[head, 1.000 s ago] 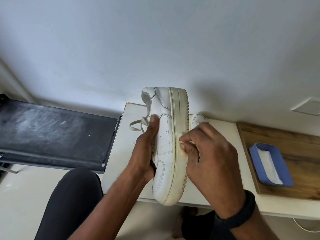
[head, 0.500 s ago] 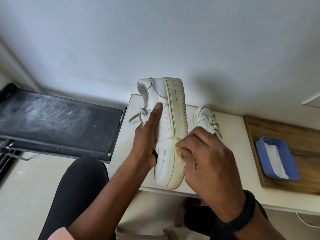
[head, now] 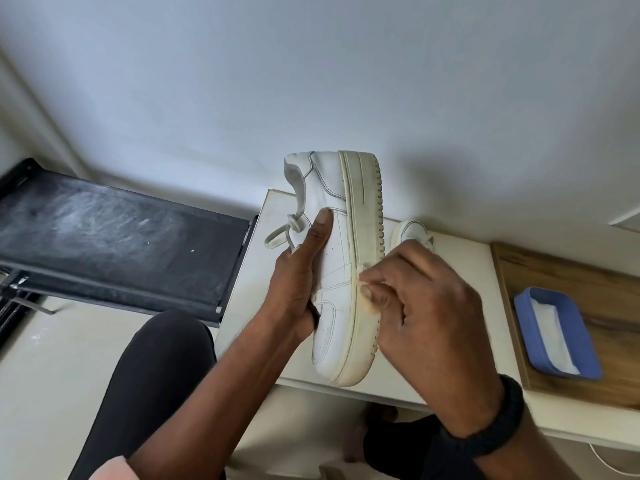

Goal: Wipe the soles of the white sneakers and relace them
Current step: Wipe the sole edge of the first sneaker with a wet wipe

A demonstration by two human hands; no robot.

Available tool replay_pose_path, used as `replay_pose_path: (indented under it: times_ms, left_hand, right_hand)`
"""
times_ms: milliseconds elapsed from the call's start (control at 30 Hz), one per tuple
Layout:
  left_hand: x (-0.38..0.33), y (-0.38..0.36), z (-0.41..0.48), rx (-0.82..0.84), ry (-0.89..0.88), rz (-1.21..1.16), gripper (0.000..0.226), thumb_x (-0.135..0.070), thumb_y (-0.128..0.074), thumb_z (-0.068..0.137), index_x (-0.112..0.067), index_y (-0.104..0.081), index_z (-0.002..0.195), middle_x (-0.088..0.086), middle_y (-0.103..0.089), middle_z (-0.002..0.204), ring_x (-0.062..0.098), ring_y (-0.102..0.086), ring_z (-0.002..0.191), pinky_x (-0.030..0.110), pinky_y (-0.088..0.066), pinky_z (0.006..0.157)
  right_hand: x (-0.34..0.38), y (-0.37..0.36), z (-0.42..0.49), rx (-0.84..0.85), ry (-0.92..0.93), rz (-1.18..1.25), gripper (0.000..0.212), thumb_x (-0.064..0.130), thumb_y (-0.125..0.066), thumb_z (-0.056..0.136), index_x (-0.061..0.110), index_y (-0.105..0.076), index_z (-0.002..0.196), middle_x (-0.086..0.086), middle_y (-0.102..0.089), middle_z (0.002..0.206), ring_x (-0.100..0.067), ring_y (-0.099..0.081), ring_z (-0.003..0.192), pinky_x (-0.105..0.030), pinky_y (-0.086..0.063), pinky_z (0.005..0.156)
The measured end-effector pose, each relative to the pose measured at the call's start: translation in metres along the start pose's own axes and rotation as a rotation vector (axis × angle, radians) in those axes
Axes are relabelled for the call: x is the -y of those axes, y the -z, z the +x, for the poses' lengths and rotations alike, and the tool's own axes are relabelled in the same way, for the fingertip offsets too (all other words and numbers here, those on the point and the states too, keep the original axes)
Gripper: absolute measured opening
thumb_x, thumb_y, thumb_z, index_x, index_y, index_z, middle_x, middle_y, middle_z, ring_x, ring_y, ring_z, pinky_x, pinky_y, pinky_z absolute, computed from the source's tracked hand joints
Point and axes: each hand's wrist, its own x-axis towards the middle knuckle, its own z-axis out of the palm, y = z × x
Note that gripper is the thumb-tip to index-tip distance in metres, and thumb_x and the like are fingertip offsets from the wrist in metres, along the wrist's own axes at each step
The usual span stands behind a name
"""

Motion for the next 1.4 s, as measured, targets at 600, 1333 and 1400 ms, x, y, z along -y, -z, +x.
replay_pose_path:
  times_ms: [600, 1333, 1400]
  left_hand:
    - [-0.007, -0.01, -0.01, 0.025, 0.083, 0.028, 0.061, -0.058, -0.069, 0.091, -0.009, -0.073, 0.128, 0.02, -0.073, 0.126, 0.037, -0.071, 0.116, 0.054, -0.052, 0.107]
    - [0.002, -0.009, -0.005, -0.18, 0.092, 0.069, 0.061, -0.061, -0.071, 0.089, -0.011, -0.073, 0.125, 0.015, -0.077, 0.119, 0.034, -0.075, 0.109, 0.054, -0.055, 0.102]
    - [0.003, -0.01, -0.005, -0.212, 0.072, 0.063, 0.071, -0.065, -0.073, 0.084, -0.011, -0.068, 0.13, 0.014, -0.077, 0.119, 0.036, -0.075, 0.109, 0.059, -0.055, 0.102]
  right_hand:
    - [-0.011, -0.002, -0.005, 0.03, 0.031, -0.052, 0.012, 0.001, -0.075, 0.08, 0.012, -0.071, 0.086, 0.003, -0.062, 0.087, -0.015, -0.062, 0.08, -0.036, -0.058, 0.066]
    - [0.001, -0.018, -0.006, 0.114, -0.017, -0.084, 0.018, -0.002, -0.073, 0.079, 0.014, -0.066, 0.082, 0.002, -0.058, 0.084, -0.018, -0.059, 0.074, -0.037, -0.055, 0.063]
    - [0.001, -0.017, -0.008, 0.149, -0.005, -0.074, 0.018, -0.002, -0.073, 0.079, 0.015, -0.067, 0.084, 0.004, -0.058, 0.085, -0.017, -0.059, 0.075, -0.036, -0.056, 0.062]
